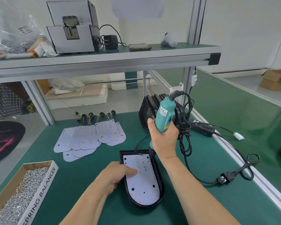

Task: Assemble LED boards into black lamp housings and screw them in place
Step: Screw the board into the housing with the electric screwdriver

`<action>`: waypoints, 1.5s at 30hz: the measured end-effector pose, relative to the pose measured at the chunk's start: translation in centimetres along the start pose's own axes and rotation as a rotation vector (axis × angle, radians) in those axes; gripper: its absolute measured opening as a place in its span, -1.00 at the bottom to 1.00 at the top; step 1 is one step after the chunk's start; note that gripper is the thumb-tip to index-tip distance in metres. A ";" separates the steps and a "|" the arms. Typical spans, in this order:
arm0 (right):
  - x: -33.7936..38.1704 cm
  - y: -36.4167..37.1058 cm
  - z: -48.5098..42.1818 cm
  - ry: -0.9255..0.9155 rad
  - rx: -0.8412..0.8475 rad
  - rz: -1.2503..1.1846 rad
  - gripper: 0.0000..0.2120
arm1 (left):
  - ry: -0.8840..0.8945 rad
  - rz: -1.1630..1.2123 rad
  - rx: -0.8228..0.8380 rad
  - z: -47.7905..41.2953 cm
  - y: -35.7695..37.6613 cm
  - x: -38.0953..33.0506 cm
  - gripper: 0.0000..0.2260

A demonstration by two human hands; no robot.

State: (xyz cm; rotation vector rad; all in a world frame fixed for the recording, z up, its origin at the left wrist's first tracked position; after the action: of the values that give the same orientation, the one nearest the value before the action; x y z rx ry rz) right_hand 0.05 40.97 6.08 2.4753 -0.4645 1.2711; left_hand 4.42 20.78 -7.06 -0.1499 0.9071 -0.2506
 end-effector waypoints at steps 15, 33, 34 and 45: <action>-0.7 0.2 -0.3 0.020 0.002 0.015 -0.67 | 0.047 0.021 0.082 0.4 0.7 -0.7 -0.60; -1.4 1.4 0.1 0.101 0.052 0.006 -0.66 | 0.029 -0.024 0.054 -0.5 0.1 -0.4 -0.82; -1.3 1.6 0.0 0.101 0.058 0.019 -0.66 | 0.024 -0.030 0.047 -0.6 0.0 -0.4 -0.84; 3.0 0.6 -0.1 0.027 0.069 -0.064 -0.60 | 0.038 -0.115 0.005 0.6 -0.6 -0.8 -0.50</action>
State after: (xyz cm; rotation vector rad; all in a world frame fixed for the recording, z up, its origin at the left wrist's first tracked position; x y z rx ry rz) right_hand 1.40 40.07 8.62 2.5044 -0.3379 1.3150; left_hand 4.32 20.43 -6.01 -0.1931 0.9370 -0.3637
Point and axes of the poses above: each hand's wrist, its own z-axis away from the middle knuckle, its own y-axis out of the palm, x = y × z, the point moved 8 cm from there along -z, towards the middle knuckle, and after that the axes turned 1 degree about -y, right-handed, at the moved point
